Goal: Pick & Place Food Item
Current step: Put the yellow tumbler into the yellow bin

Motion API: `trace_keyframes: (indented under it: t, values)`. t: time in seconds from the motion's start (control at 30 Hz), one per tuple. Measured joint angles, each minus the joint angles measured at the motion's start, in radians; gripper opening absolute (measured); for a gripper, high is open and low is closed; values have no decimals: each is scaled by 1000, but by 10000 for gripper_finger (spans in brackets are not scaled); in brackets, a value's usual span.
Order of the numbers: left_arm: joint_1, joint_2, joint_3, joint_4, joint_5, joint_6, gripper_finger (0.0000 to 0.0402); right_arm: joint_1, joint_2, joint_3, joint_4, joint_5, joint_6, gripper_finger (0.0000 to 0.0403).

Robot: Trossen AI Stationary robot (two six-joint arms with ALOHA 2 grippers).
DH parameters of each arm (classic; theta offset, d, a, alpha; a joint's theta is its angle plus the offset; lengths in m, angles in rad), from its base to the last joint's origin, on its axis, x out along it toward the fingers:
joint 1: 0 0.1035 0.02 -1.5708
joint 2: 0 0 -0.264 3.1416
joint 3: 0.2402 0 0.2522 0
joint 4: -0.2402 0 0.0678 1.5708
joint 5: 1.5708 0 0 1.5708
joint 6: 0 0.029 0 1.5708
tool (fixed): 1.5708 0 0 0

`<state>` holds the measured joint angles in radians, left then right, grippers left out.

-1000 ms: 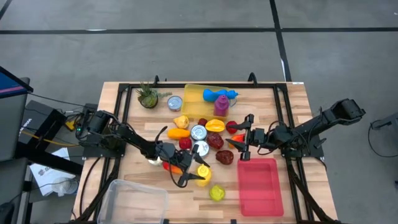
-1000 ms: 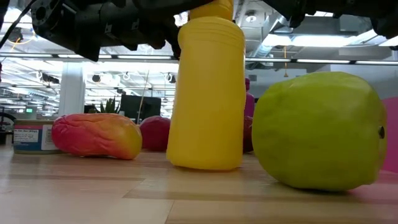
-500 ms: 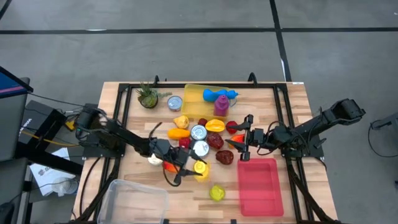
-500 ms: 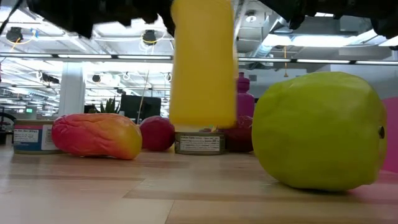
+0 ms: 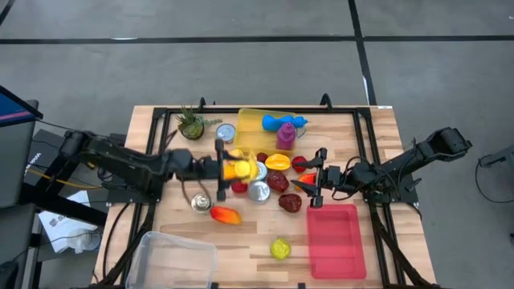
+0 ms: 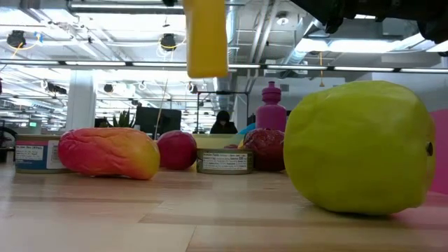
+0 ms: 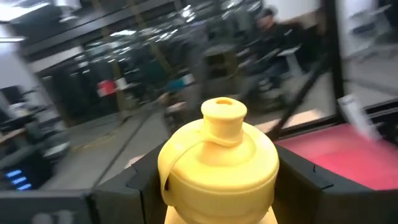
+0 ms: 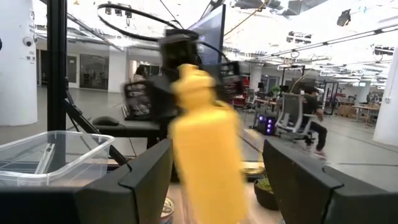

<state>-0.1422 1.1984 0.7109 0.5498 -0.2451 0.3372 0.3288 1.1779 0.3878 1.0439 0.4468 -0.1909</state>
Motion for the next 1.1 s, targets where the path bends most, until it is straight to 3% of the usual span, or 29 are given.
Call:
trace_keyframes:
  t: [0.2, 0.5, 0.7, 1.1]
  values:
    - [196, 41, 0, 18, 1, 16, 202, 0, 0, 0, -1, 0, -1, 240]
    - [421, 204, 0, 178, 104, -131, 202, 1, 0, 0, -5, 0, -16, 240]
    - [484, 309, 0, 285, 88, -183, 202, 1, 0, 0, -10, -1, -19, 240]
    - [517, 404, 0, 299, -22, -245, 202, 1, 0, 0, -16, -1, -27, 240]
